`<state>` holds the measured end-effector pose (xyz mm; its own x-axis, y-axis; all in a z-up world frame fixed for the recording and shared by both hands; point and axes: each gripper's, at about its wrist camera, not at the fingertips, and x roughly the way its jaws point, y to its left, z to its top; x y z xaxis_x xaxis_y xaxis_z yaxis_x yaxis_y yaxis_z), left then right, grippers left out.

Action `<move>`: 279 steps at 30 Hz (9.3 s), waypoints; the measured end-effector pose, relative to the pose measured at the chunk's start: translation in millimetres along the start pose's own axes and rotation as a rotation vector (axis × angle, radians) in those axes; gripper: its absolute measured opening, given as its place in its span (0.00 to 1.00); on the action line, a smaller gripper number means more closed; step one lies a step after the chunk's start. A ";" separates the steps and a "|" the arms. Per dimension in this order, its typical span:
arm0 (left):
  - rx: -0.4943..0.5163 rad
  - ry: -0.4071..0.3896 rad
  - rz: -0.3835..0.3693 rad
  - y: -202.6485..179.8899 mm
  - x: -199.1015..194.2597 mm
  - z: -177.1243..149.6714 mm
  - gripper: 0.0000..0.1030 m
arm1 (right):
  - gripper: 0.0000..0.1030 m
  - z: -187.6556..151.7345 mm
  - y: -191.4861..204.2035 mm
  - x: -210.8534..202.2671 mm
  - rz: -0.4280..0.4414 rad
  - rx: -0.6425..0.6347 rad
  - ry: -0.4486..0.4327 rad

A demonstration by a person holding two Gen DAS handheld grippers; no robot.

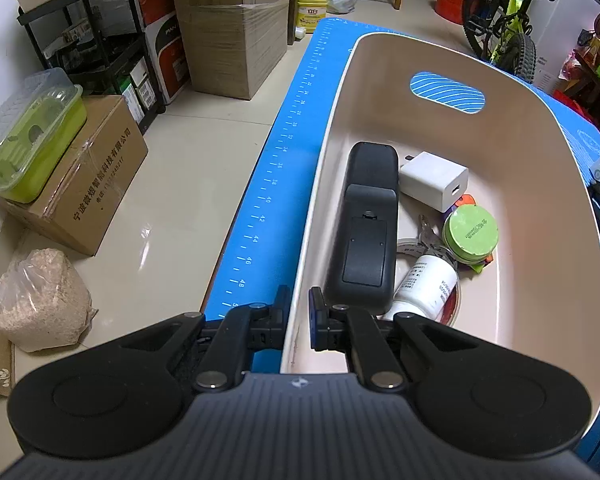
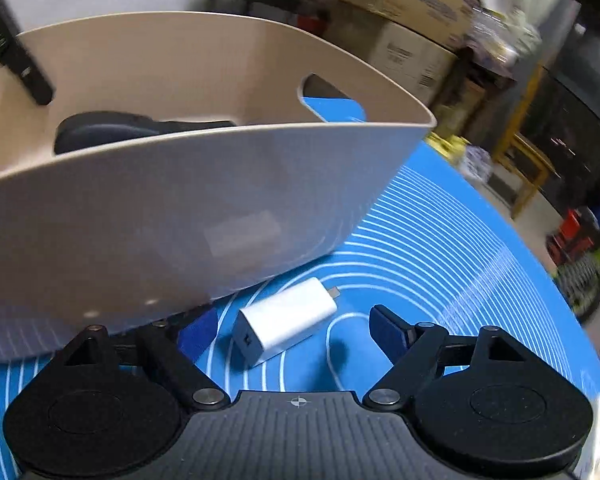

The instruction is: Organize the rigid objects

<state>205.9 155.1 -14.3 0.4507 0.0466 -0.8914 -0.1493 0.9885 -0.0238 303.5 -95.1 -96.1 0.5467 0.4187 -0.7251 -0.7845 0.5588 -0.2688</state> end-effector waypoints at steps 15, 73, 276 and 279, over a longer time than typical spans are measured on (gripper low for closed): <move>-0.001 0.001 0.033 -3.4 -0.3 0.3 0.11 | 0.64 4.4 -17.5 2.7 0.180 -0.092 0.014; 0.003 -0.006 0.026 -4.5 -0.4 0.2 0.11 | 0.63 144.9 22.8 -52.3 0.153 -0.276 -0.119; 0.129 -0.351 0.020 -124.6 -142.8 -217.7 0.70 | 0.97 -87.7 190.7 -309.2 -0.439 0.698 -0.157; 0.122 -0.347 0.017 -124.8 -142.3 -216.8 0.70 | 0.97 -87.8 190.7 -309.3 -0.440 0.699 -0.158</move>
<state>-30.4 -6.2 17.4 0.7241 0.0889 -0.6840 -0.0628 0.9960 0.0630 -40.9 -180.8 21.2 0.8358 0.1254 -0.5345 -0.1567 0.9876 -0.0133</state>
